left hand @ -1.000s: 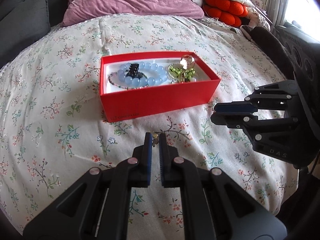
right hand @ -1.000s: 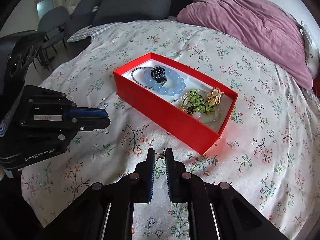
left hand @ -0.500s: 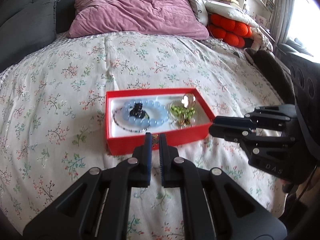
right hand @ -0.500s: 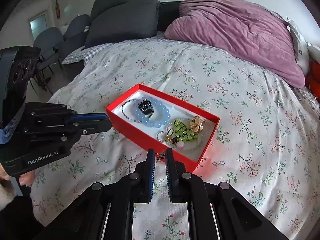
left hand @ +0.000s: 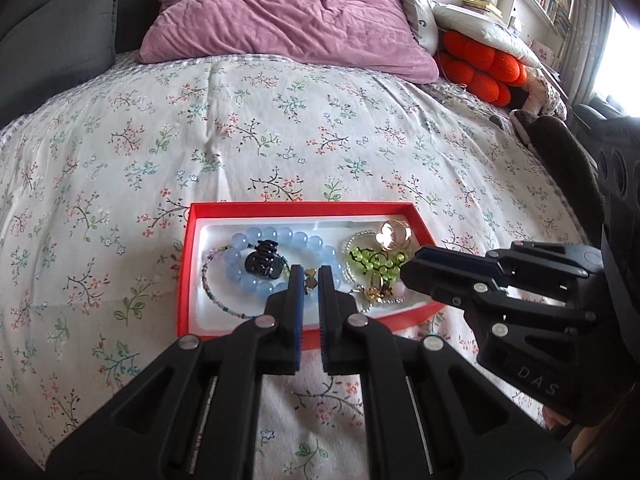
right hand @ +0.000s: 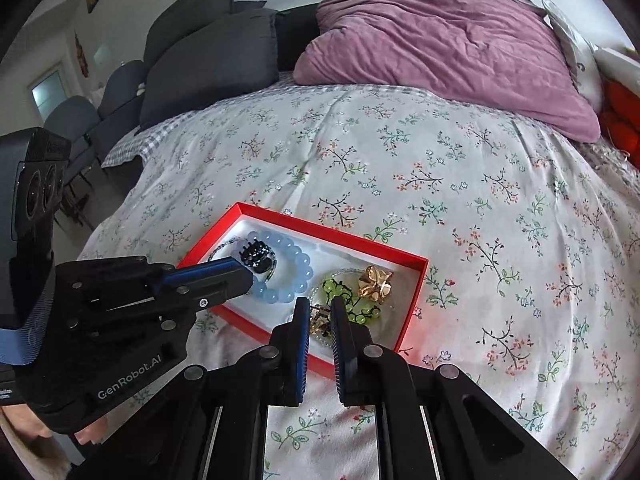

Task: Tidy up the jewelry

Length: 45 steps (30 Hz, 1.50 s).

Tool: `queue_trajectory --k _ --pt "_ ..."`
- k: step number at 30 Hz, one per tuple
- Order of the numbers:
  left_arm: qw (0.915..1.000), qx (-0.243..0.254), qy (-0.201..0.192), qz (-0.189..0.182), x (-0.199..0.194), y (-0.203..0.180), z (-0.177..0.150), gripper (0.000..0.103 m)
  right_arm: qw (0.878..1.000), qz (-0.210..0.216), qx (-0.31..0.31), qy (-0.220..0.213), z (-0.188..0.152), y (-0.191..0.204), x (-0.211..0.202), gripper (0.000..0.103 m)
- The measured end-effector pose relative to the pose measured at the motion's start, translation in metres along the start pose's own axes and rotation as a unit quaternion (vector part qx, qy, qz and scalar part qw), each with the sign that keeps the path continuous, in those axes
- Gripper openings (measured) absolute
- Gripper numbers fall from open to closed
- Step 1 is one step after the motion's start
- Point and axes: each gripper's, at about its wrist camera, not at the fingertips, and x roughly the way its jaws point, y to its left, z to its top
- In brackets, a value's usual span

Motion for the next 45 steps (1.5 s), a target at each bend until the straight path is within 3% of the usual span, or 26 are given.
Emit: queue_trajectory --k 8,15,18,20,22,28,30,34,35,37,39,45 --pt "0.9999 -0.011 0.01 -0.001 0.007 0.003 0.003 0.008 1.0 -0.004 0.005 0.009 -0.002 -0.004 0.007 0.014" --pt "0.9999 -0.007 0.012 0.006 -0.002 0.003 0.004 0.032 1.0 -0.001 0.015 0.014 -0.001 -0.008 0.002 0.018" --pt "0.9999 -0.01 0.014 0.002 -0.011 0.006 0.004 0.046 1.0 -0.003 0.012 0.011 -0.002 -0.008 -0.005 0.028" --pt "0.9997 -0.014 0.019 0.0 -0.015 0.009 0.004 0.054 1.0 -0.005 0.014 0.008 -0.004 -0.009 -0.01 0.048" --pt "0.9996 -0.016 0.022 0.01 -0.02 0.012 0.002 0.059 1.0 -0.008 0.017 0.002 -0.006 -0.011 -0.016 0.059" --pt "0.997 -0.037 0.05 0.046 -0.026 0.023 -0.01 0.071 1.0 -0.019 0.024 0.008 -0.01 -0.014 -0.028 0.065" --pt "0.9949 -0.051 0.067 0.056 -0.027 0.028 -0.016 0.083 0.999 -0.025 0.025 0.011 -0.012 -0.013 -0.031 0.069" --pt "0.9901 -0.074 0.088 0.081 -0.033 0.034 -0.026 0.094 0.999 -0.039 0.027 0.019 -0.017 -0.012 -0.036 0.081" --pt "0.989 -0.075 0.09 0.09 -0.035 0.034 -0.029 0.102 0.998 -0.043 0.028 0.021 -0.018 -0.012 -0.037 0.085" --pt "0.9871 -0.075 0.093 0.107 -0.039 0.033 -0.034 0.102 0.998 -0.054 0.031 0.03 -0.022 -0.012 -0.039 0.089" --pt "0.9841 -0.071 0.104 0.125 -0.041 0.03 -0.04 0.103 0.997 -0.063 0.035 0.037 -0.027 -0.012 -0.041 0.102" --pt "0.9763 -0.06 0.127 0.165 -0.044 0.015 -0.056 0.103 0.992 -0.098 0.041 0.074 -0.043 -0.011 -0.044 0.103"
